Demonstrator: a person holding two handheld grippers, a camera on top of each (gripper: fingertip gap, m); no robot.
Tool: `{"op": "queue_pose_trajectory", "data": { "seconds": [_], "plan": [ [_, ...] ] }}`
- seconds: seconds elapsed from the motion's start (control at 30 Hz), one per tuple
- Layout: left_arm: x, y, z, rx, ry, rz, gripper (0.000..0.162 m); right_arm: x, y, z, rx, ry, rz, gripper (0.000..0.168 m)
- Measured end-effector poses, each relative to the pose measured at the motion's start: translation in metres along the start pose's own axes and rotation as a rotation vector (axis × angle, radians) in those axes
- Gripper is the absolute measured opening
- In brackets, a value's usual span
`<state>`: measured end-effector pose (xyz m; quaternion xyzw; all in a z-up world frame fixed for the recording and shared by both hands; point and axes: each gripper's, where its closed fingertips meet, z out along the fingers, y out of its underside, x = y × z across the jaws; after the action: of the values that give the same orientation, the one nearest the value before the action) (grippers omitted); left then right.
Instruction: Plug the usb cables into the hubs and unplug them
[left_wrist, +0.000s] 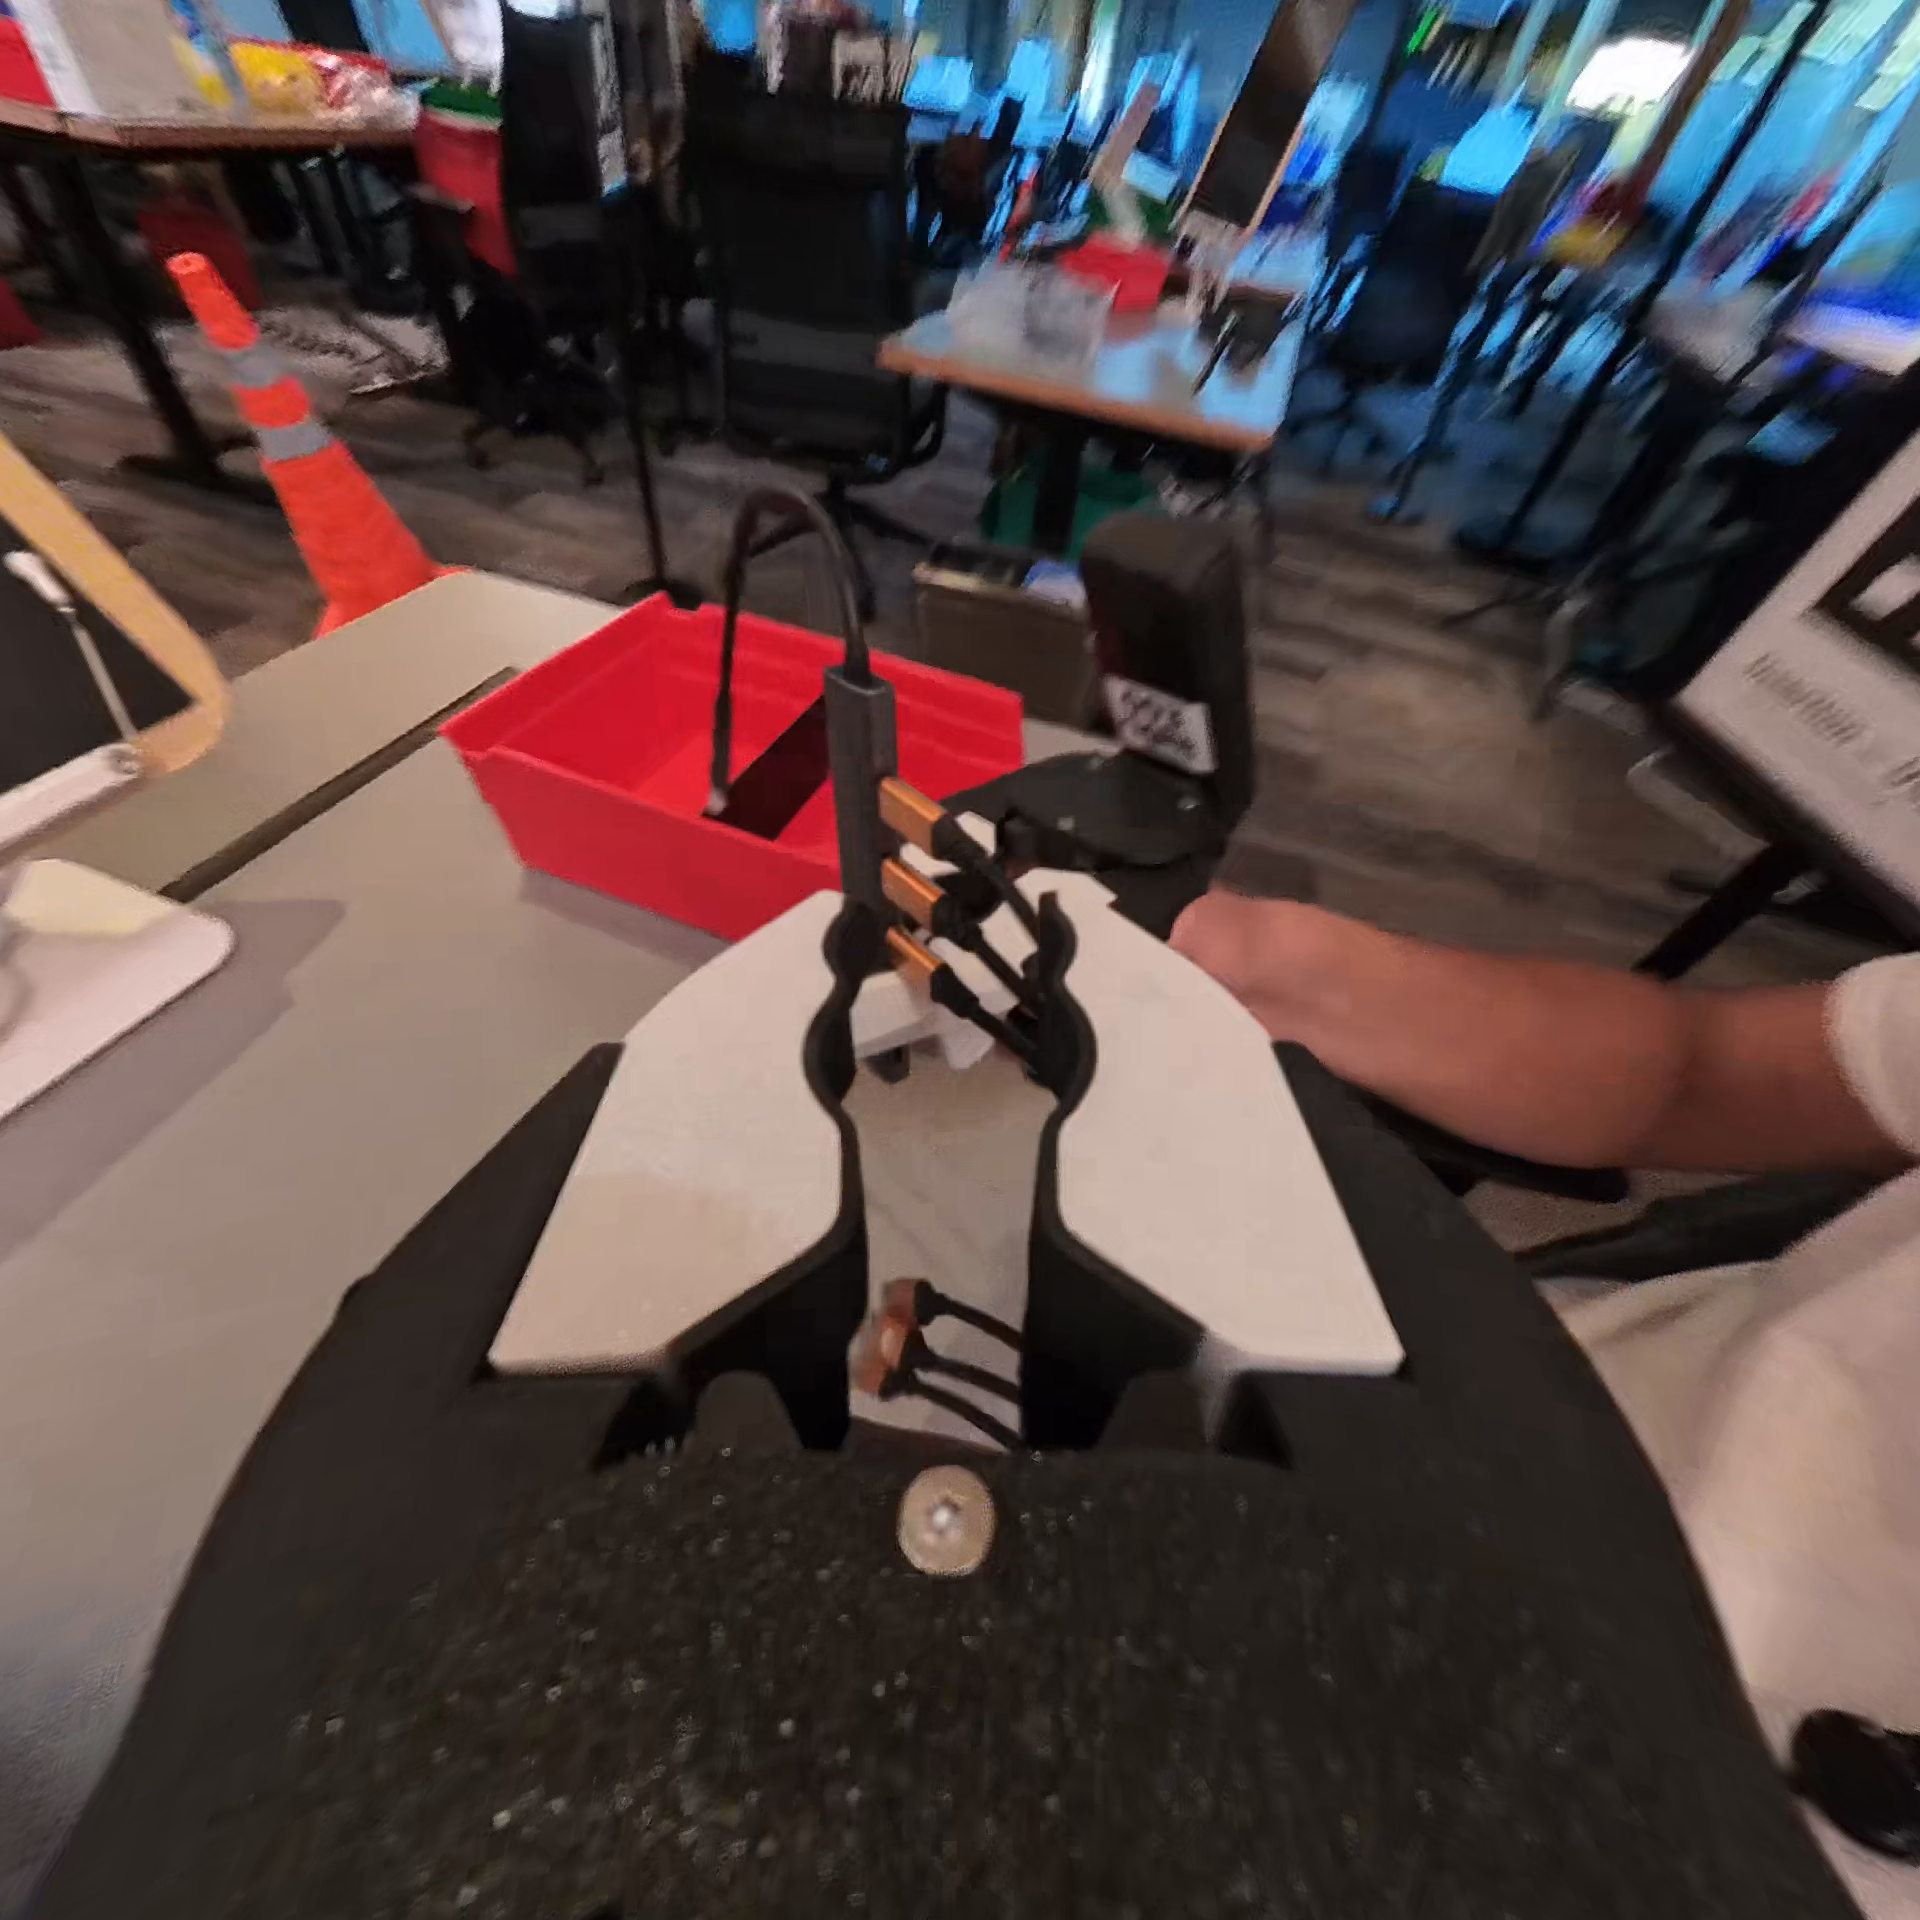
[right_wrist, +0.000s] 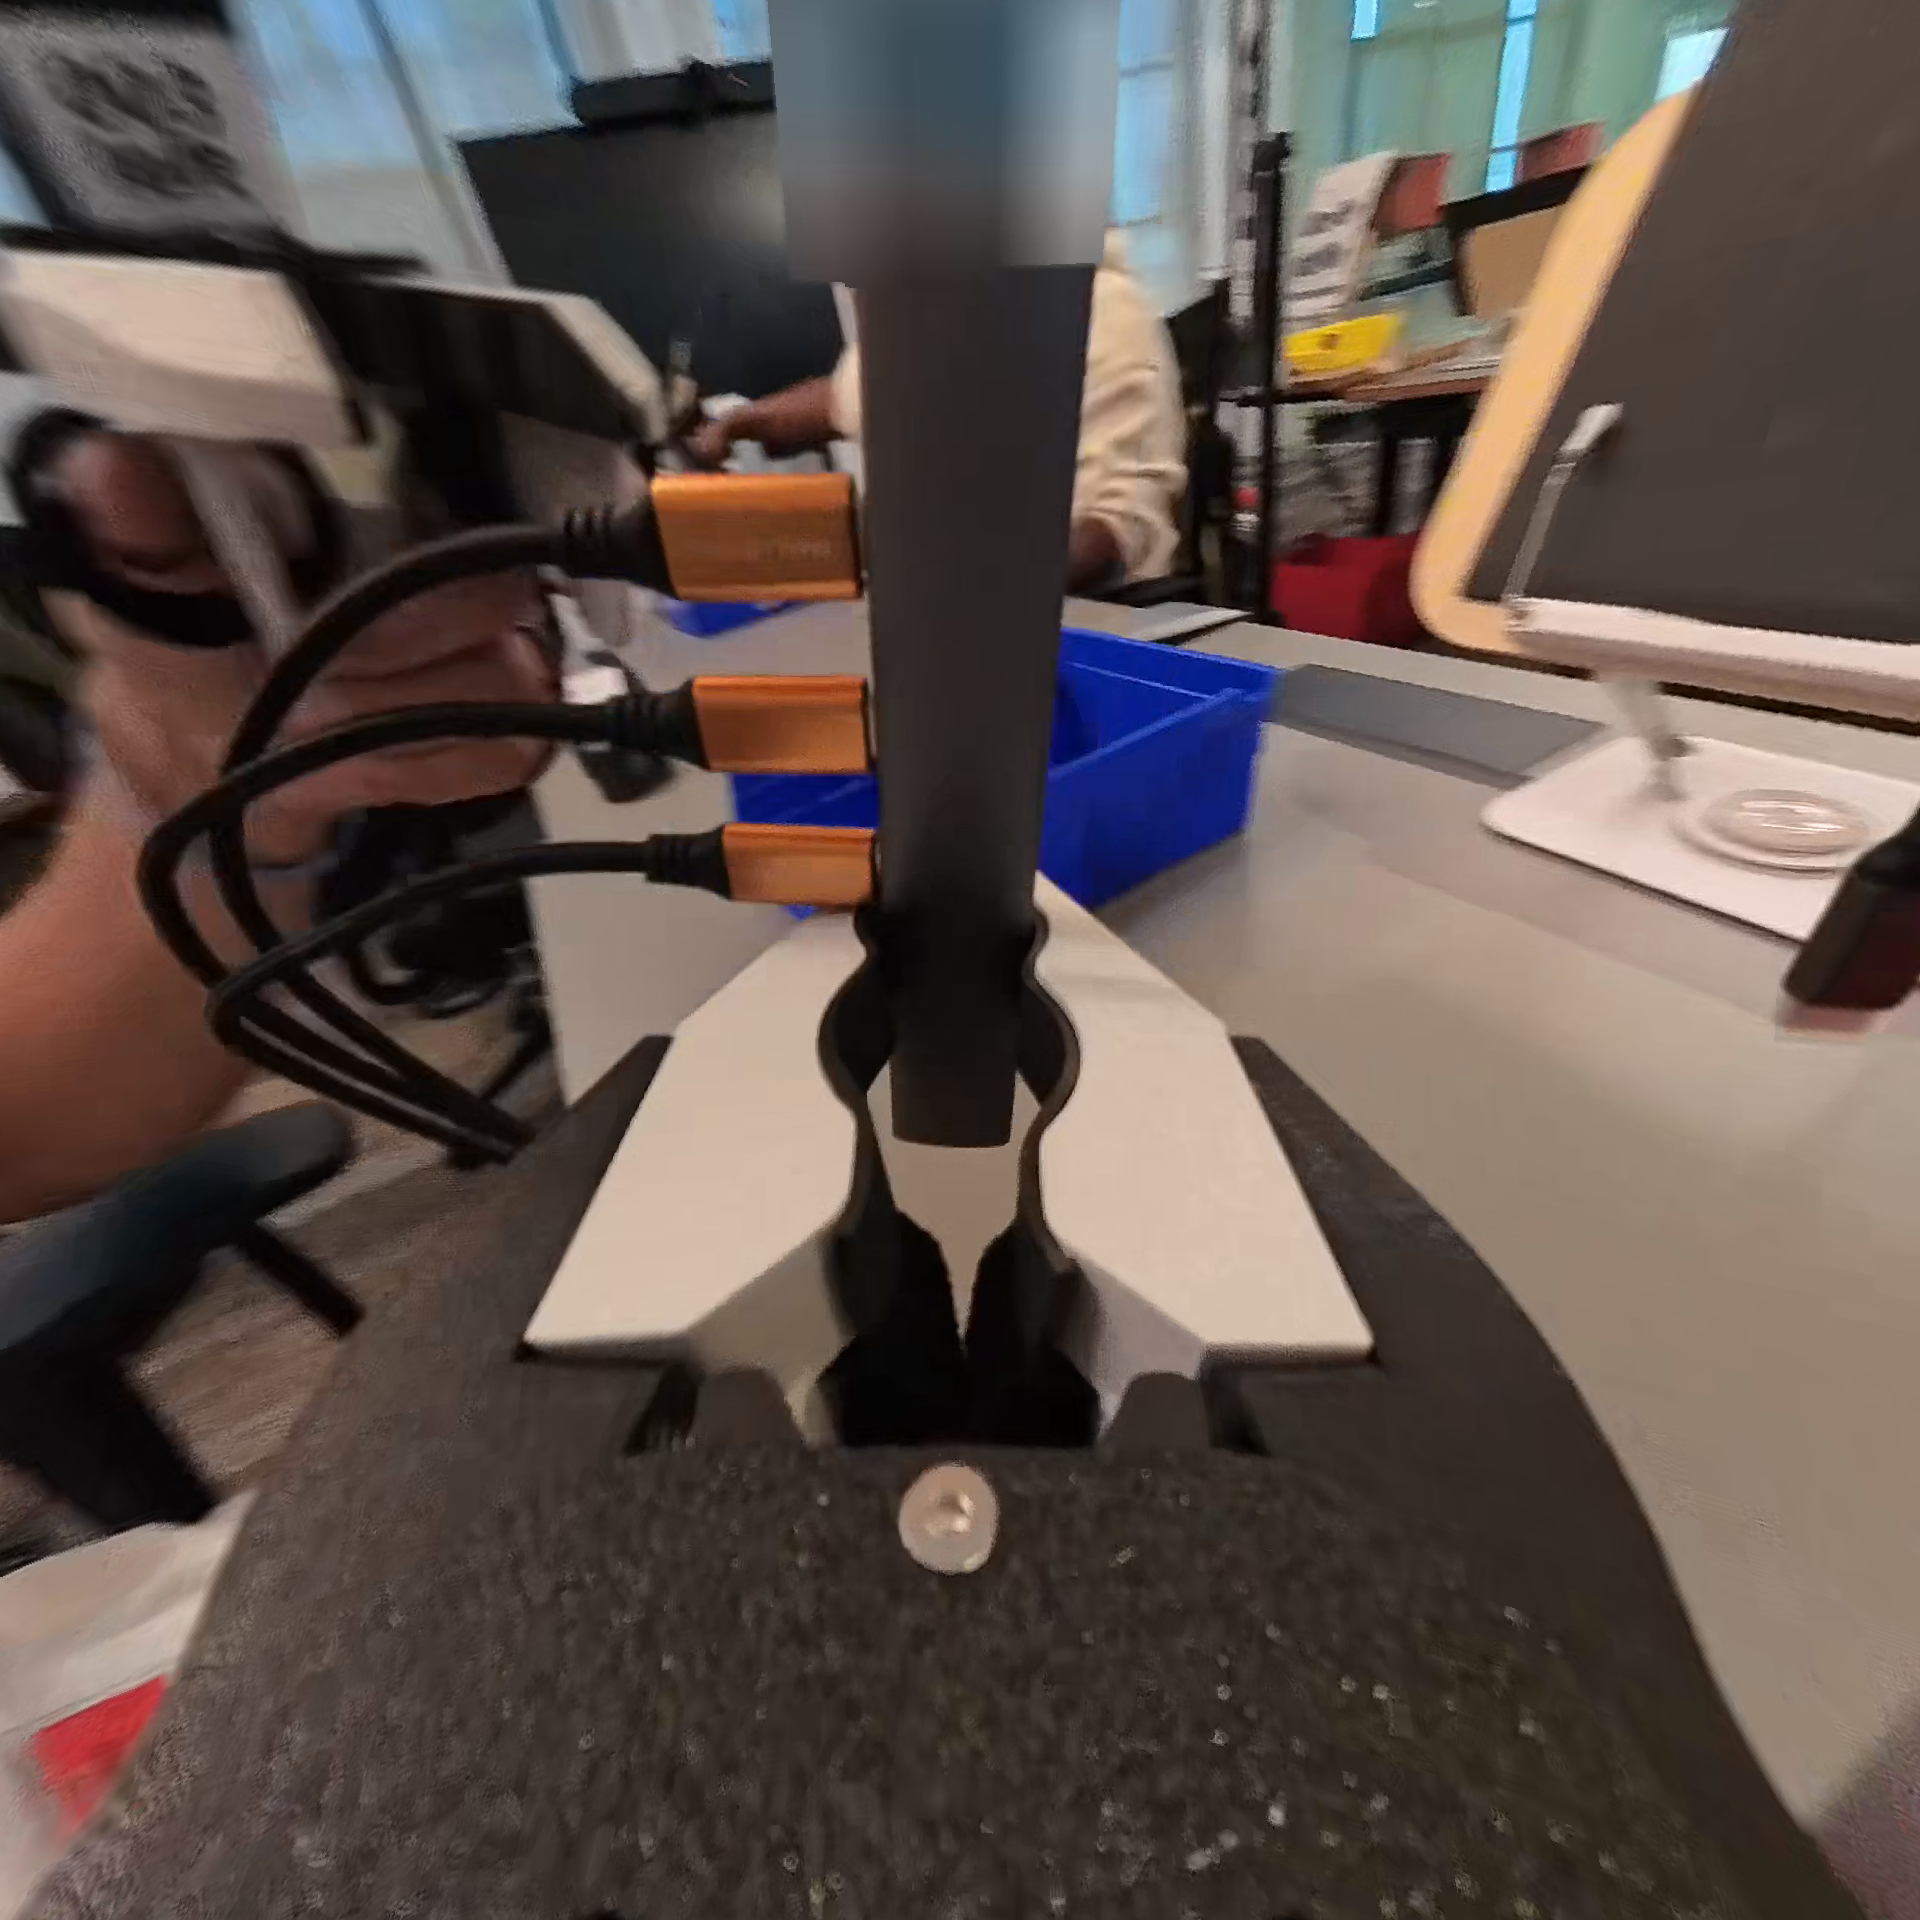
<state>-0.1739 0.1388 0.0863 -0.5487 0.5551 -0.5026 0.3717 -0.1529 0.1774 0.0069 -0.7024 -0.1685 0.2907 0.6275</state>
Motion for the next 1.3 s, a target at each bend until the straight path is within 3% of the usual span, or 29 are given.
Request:
{"op": "queue_pose_trajectory", "data": {
  "seconds": [0.13,0.37,0.67,0.77,0.8,0.83,0.97,1.07,1.2,1.23,1.3],
  "plan": [
    [-0.009,-0.011,-0.020,0.174,0.164,-0.192,0.038,-0.041,-0.007,-0.005,0.055,-0.308,0.099,0.015],
    [0.013,0.026,0.004,0.175,0.502,-0.333,0.058,-0.116,-0.012,-0.026,0.117,-0.832,0.271,0.016],
    [0.046,0.032,0.013,0.190,0.730,-0.376,0.050,-0.152,0.005,-0.036,0.063,-1.105,0.408,0.015],
    [0.060,0.033,0.006,0.181,0.860,-0.406,0.038,-0.157,0.007,-0.038,0.052,-1.156,0.442,0.015],
    [0.064,0.034,0.004,0.174,0.885,-0.396,0.033,-0.156,0.007,-0.037,0.050,-1.157,0.455,0.015],
    [0.067,0.034,0.002,0.183,0.901,-0.380,0.016,-0.156,0.008,-0.036,0.050,-1.157,0.460,0.015],
    [0.051,0.029,0.002,0.246,0.788,-0.335,0.011,-0.132,0.007,-0.025,0.058,-0.995,0.472,0.019],
    [0.029,0.030,-0.009,0.241,0.697,-0.315,0.010,-0.077,0.016,-0.016,0.002,-0.633,0.342,0.040],
    [0.001,0.056,-0.018,0.137,0.549,-0.256,0.009,0.015,0.002,-0.035,-0.026,-0.116,0.163,0.036],
    [-0.006,0.065,-0.016,0.107,0.512,-0.249,0.009,0.026,-0.008,-0.041,0.000,-0.047,0.137,0.035],
    [-0.020,0.082,-0.012,0.064,0.454,-0.259,0.010,0.016,-0.023,-0.045,0.050,-0.066,0.095,0.029]
  ]
}}
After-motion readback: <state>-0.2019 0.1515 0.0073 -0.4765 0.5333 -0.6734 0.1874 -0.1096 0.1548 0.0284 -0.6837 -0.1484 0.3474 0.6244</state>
